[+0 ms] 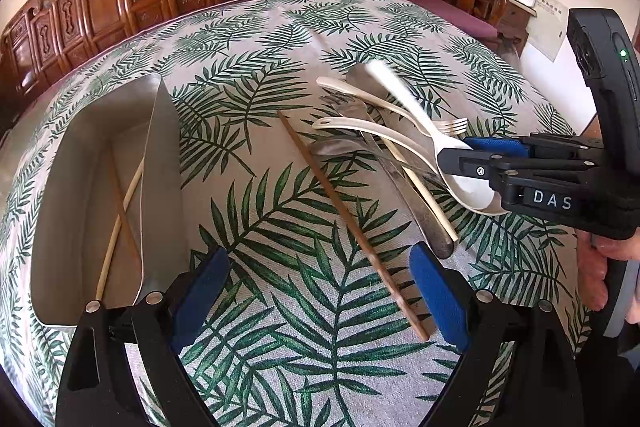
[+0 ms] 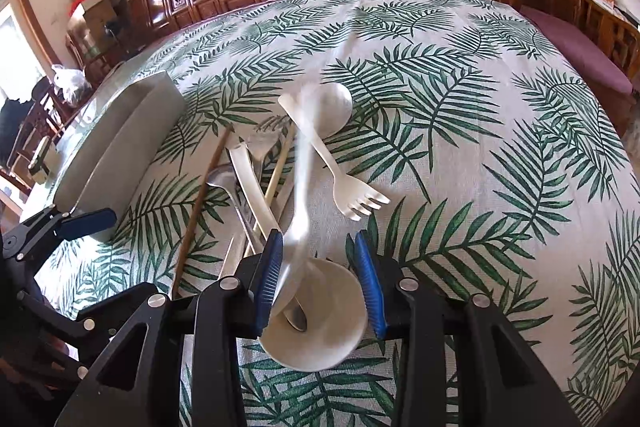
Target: Organize utensils
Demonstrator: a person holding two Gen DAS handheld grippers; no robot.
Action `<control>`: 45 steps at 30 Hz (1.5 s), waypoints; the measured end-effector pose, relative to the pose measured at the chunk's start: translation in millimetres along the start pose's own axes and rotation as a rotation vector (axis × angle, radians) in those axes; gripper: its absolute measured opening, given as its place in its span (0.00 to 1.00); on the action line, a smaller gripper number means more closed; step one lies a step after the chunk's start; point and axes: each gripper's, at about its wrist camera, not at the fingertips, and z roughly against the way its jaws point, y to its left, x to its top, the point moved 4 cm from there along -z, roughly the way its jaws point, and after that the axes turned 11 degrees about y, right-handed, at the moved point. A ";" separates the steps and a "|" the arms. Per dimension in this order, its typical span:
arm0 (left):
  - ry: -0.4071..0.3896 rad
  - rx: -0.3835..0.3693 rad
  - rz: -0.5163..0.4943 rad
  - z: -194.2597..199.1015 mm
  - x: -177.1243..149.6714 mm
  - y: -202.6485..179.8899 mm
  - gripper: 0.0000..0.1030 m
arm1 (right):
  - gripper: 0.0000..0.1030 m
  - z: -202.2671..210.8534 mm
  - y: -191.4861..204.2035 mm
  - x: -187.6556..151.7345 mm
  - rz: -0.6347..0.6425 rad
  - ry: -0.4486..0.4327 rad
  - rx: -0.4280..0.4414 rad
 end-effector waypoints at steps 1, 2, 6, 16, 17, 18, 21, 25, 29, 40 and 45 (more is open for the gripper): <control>-0.001 -0.001 -0.001 0.1 0.0 -0.2 0.86 | 0.37 -0.1 1.2 -0.8 0.004 -0.001 -0.002; -0.001 -0.002 -0.002 0.0 0.2 -0.5 0.86 | 0.30 -0.6 2.3 -1.0 0.009 -0.001 -0.009; 0.003 0.000 -0.006 -1.5 -0.3 -0.9 0.86 | 0.11 -2.3 2.9 0.9 0.017 -0.003 -0.027; 0.003 -0.002 -0.011 -7.3 4.7 -4.7 0.79 | 0.05 26.6 -5.4 4.7 -0.008 -0.100 -0.012; 0.005 -0.003 -0.009 -8.5 5.2 -4.6 0.75 | 0.05 28.7 -7.1 4.7 -0.013 -0.107 -0.012; 0.007 -0.004 -0.007 -9.5 5.4 -4.9 0.70 | 0.05 29.7 -8.6 4.5 -0.020 -0.111 -0.010; 0.023 0.001 -0.006 -15.2 5.4 -5.0 0.56 | 0.05 28.8 -9.9 4.5 -0.024 -0.107 -0.006; 0.034 0.019 -0.006 -19.1 3.0 -1.3 0.46 | 0.05 28.2 -6.0 3.1 -0.009 -0.105 -0.008; 0.030 0.020 0.005 -16.2 2.0 2.9 0.16 | 0.05 26.9 0.4 1.4 0.012 -0.101 -0.018; 0.029 -0.006 0.049 5.0 -6.8 22.2 0.04 | 0.05 36.7 12.4 -9.7 0.016 -0.113 -0.021; -0.021 -0.020 0.057 31.9 -7.1 29.6 0.04 | 0.05 45.6 18.6 -14.2 0.020 -0.127 -0.017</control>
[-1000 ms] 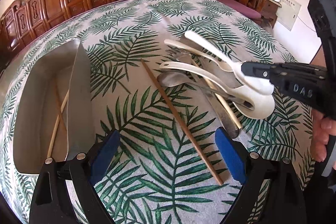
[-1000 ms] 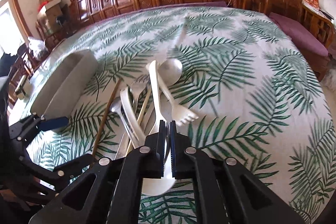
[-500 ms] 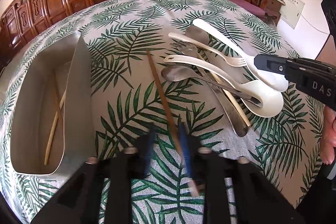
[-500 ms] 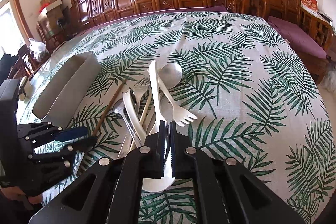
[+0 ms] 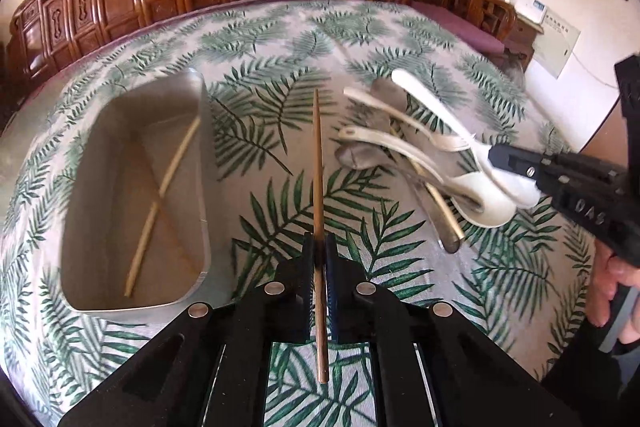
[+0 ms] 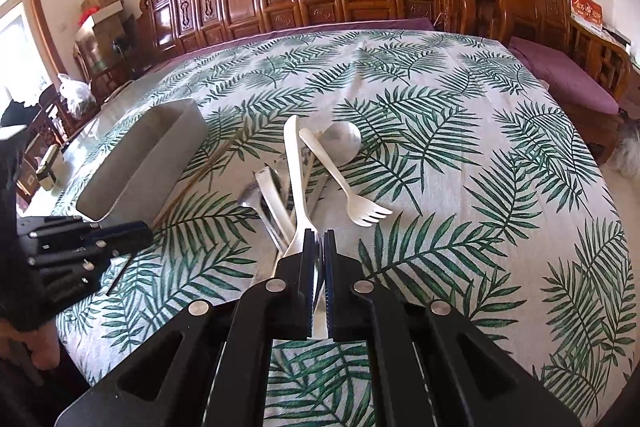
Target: Organize utensils
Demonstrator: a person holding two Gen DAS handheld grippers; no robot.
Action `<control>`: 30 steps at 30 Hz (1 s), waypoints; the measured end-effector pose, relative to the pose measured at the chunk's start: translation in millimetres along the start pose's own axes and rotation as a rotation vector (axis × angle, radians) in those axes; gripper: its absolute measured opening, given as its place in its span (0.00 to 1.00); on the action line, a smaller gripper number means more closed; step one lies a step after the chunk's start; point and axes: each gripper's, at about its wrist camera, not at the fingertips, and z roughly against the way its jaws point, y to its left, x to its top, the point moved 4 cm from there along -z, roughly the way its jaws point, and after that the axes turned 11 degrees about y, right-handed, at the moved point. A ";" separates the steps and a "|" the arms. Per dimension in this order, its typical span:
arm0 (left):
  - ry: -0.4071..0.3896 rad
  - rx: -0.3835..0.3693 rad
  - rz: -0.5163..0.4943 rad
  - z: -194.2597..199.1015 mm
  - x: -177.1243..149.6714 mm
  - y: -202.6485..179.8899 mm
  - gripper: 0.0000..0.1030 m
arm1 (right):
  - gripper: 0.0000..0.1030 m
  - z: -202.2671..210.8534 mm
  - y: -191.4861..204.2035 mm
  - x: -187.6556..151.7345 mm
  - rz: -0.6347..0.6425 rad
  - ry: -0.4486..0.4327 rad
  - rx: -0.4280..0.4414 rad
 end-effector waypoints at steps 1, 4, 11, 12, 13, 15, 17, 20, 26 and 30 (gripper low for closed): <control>-0.013 -0.002 0.003 6.5 0.1 2.1 0.04 | 0.05 2.5 2.0 -0.5 0.001 -0.005 0.001; -0.035 -0.014 0.016 19.0 1.3 7.9 0.04 | 0.05 9.7 8.7 -1.3 0.004 -0.018 0.010; -0.068 -0.032 0.041 39.8 4.5 25.8 0.04 | 0.05 18.2 21.6 0.2 0.018 -0.037 0.020; -0.072 -0.033 0.043 42.1 4.8 28.0 0.04 | 0.05 18.5 22.6 0.3 0.019 -0.037 0.022; -0.079 -0.033 0.045 45.0 5.6 30.8 0.04 | 0.05 18.7 24.2 0.3 0.020 -0.037 0.025; -0.089 -0.033 0.049 49.1 6.9 36.6 0.04 | 0.05 19.3 29.1 -0.3 0.025 -0.037 0.033; -0.099 -0.031 0.060 53.1 8.5 45.7 0.04 | 0.05 19.2 34.2 -1.0 0.033 -0.036 0.036; -0.100 -0.027 0.080 54.7 9.1 59.5 0.04 | 0.05 18.2 42.2 -1.8 0.049 -0.034 0.041; -0.092 -0.016 0.120 53.7 9.9 84.4 0.04 | 0.05 16.4 51.5 -0.3 0.063 -0.031 0.052; -0.079 -0.021 0.144 50.9 9.6 98.9 0.04 | 0.05 15.6 57.1 3.6 0.075 -0.030 0.053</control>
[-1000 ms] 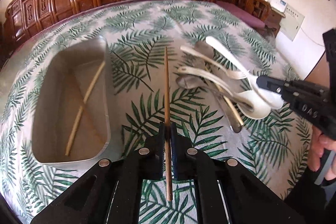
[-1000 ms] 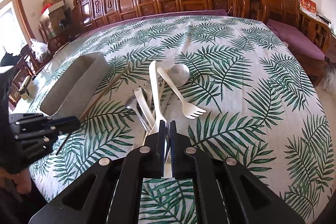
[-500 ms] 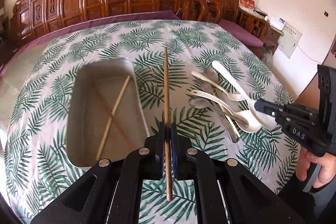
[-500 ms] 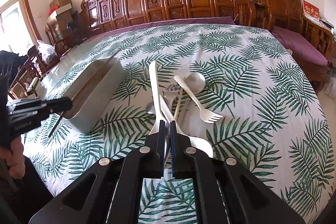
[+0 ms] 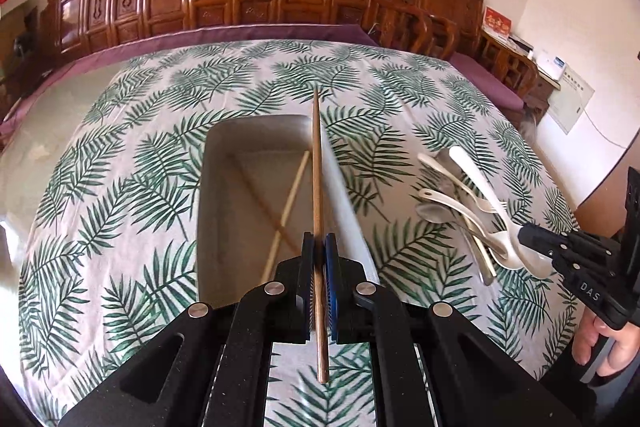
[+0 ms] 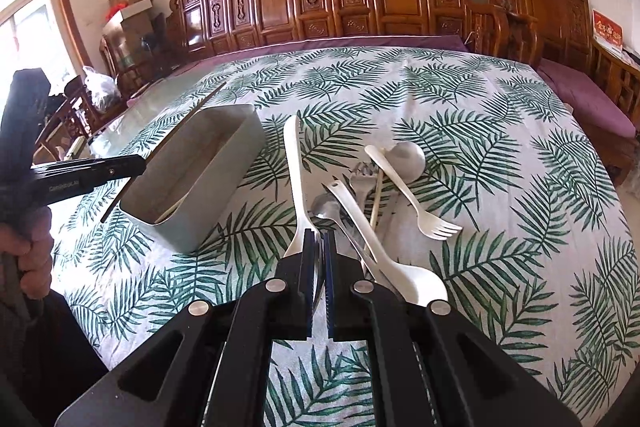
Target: Organize utensils
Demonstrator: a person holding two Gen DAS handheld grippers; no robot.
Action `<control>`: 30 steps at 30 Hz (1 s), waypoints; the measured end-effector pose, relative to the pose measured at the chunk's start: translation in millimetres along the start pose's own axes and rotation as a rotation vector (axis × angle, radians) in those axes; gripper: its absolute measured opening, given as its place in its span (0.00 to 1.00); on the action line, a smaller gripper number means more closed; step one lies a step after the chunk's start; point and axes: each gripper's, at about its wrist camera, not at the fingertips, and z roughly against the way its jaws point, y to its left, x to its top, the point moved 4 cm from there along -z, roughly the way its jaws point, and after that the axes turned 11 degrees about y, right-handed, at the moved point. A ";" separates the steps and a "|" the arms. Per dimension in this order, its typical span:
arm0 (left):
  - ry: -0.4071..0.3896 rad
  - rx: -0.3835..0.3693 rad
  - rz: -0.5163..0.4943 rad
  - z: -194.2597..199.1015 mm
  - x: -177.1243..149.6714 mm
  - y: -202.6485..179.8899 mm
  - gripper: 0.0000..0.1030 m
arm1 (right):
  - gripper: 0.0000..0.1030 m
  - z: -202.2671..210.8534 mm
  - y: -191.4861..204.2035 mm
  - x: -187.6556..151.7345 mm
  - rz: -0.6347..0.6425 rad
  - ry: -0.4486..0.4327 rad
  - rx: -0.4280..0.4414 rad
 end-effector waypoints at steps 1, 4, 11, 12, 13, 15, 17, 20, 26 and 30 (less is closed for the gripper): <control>0.005 -0.001 0.007 -1.7 0.0 3.6 0.04 | 0.05 -0.1 1.3 1.5 0.003 -0.001 0.000; 0.022 0.000 0.020 -7.6 -0.6 12.3 0.04 | 0.05 -0.2 6.9 6.2 0.015 -0.006 0.002; 0.071 0.003 0.047 -25.1 2.5 26.3 0.04 | 0.05 -5.6 21.5 15.5 0.037 -0.006 0.021; 0.073 0.004 0.047 -26.4 3.6 27.4 0.04 | 0.05 -7.6 24.4 16.9 0.043 -0.004 0.023; 0.075 0.007 0.047 -28.2 4.6 27.9 0.04 | 0.05 -8.8 26.6 18.0 0.046 -0.002 0.025; 0.081 0.013 0.048 -31.0 6.0 29.2 0.04 | 0.05 -11.1 30.7 21.0 0.052 0.000 0.030; 0.084 0.018 0.050 -33.2 7.2 30.8 0.04 | 0.05 -13.6 34.8 23.8 0.057 0.000 0.037; 0.086 0.023 0.051 -34.7 8.4 32.5 0.04 | 0.05 -17.2 40.4 28.3 0.065 -0.001 0.047; 0.085 0.030 0.064 -39.2 13.4 36.2 0.04 | 0.05 -23.9 48.5 38.0 0.069 -0.001 0.062; 0.073 0.048 0.057 -36.8 17.2 37.5 0.05 | 0.05 -28.6 54.5 44.4 0.070 0.001 0.066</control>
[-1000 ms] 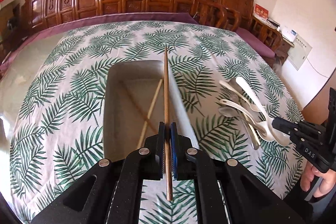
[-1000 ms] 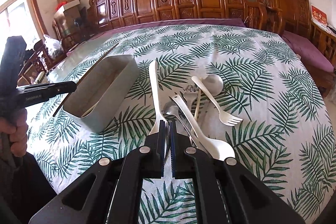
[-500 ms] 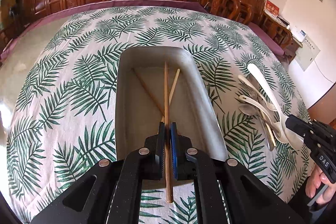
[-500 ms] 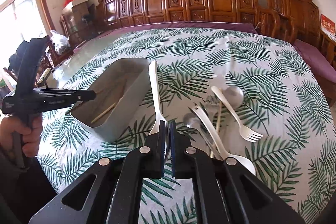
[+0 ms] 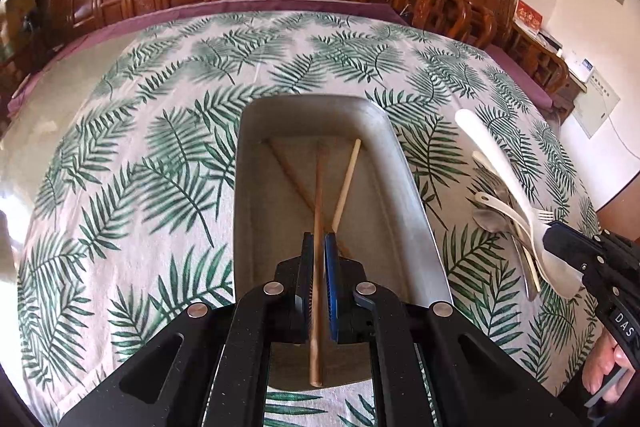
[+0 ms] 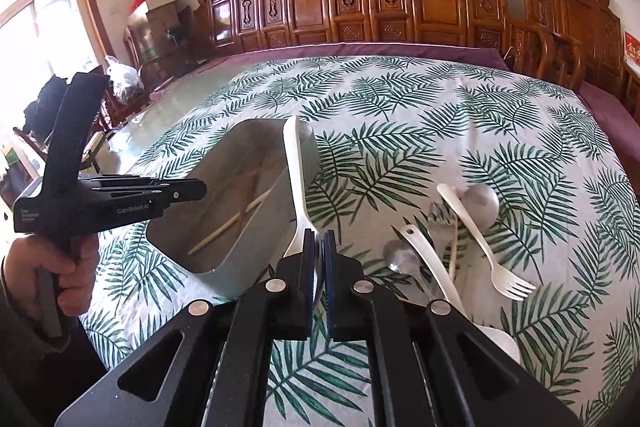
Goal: Organize utensils
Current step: 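Lower the white spoon into the grey tray and open the right gripper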
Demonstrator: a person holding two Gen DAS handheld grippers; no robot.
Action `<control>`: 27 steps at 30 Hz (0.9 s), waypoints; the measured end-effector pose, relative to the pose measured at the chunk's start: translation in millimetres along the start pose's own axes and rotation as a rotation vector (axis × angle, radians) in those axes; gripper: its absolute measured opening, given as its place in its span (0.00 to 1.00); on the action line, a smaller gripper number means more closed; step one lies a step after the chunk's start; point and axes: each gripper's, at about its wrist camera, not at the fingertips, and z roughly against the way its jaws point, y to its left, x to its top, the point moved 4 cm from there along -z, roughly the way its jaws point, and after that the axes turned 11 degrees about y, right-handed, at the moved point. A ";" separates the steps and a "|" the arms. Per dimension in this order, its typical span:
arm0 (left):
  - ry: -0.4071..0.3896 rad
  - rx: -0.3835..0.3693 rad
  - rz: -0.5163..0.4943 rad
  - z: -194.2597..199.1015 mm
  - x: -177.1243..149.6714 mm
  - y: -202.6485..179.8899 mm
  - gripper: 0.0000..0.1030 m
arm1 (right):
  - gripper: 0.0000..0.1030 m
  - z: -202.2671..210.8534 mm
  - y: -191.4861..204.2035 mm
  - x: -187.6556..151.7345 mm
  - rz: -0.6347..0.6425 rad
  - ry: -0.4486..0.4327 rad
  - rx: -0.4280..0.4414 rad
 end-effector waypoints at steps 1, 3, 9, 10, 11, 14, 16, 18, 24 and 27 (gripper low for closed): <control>-0.005 -0.001 -0.001 2.1 0.3 0.6 0.06 | 0.05 -0.9 1.3 1.9 -0.003 0.000 0.004; -0.020 -0.006 0.004 8.0 0.4 3.6 0.14 | 0.05 -2.8 5.0 5.8 -0.004 0.000 0.010; -0.064 0.009 0.011 26.5 1.4 14.6 0.24 | 0.05 -13.6 25.9 19.8 -0.004 0.003 0.045; -0.071 0.013 0.013 29.6 1.4 17.1 0.25 | 0.05 -16.2 31.1 22.3 0.000 0.005 0.049; -0.080 0.018 0.016 33.3 1.2 20.3 0.28 | 0.05 -19.1 35.4 24.2 0.002 0.008 0.053; -0.097 0.028 0.024 40.2 1.8 27.3 0.37 | 0.05 -30.9 48.3 29.7 0.009 0.022 0.060; -0.108 0.034 0.034 44.5 1.7 33.3 0.45 | 0.05 -41.8 58.6 33.0 0.019 0.035 0.051; -0.123 0.050 0.049 49.1 1.5 40.6 0.60 | 0.05 -49.8 64.5 34.8 0.022 0.047 0.053; -0.138 0.061 0.087 56.4 0.2 56.9 0.72 | 0.05 -78.1 79.1 41.6 0.026 0.094 0.039; -0.143 0.063 0.102 58.9 -0.2 62.8 0.76 | 0.06 -86.4 80.8 42.3 0.010 0.112 0.048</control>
